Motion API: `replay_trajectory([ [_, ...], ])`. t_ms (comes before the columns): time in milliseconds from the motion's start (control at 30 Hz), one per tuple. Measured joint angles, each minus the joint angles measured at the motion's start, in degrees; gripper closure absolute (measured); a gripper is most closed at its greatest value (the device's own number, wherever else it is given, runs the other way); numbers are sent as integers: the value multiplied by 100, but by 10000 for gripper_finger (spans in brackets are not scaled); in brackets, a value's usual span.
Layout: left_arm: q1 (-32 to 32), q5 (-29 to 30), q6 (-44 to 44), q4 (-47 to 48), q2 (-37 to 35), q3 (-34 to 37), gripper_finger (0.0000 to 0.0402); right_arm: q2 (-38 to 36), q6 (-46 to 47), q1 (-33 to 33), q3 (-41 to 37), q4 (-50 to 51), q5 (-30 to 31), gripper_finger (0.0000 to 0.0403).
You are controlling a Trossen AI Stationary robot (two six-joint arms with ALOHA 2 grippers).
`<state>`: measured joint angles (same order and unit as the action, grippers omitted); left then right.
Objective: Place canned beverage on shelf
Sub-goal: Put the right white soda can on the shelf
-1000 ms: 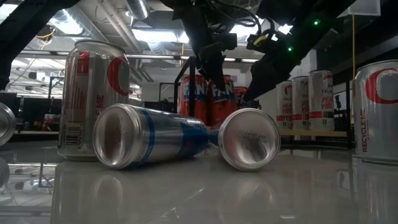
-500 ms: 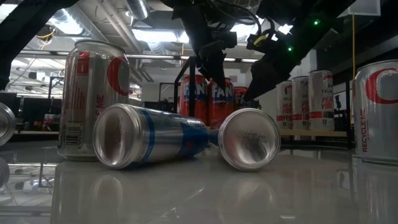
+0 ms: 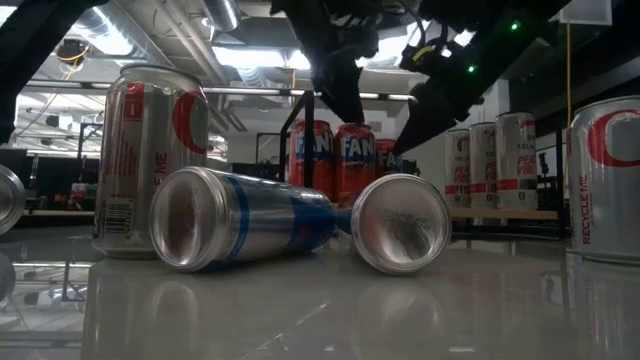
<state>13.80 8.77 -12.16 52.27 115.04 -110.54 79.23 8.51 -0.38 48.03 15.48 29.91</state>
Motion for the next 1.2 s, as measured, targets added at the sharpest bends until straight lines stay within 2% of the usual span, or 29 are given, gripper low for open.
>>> replay_trajectory([
  [367, -136, 166, 177, 714, -850, 0, 52, -925, 226, 4, 4, -36, -807, 62],
  [667, -308, 76, 600, 1552, -1842, 0, 52, -1504, 761, 7, 4, -92, -2394, 62],
  [800, -556, 124, 853, 1679, -2275, 78, 52, -1662, 1123, 215, 6, -271, -2775, 62],
  [967, -1037, 400, 1163, 1439, -2937, 995, 52, -1669, 1288, 886, 328, -280, -2782, 62],
  [1200, -1725, 442, 1432, -201, -3840, 2799, 52, -1640, 1624, 2074, 839, -304, -2232, 62],
])
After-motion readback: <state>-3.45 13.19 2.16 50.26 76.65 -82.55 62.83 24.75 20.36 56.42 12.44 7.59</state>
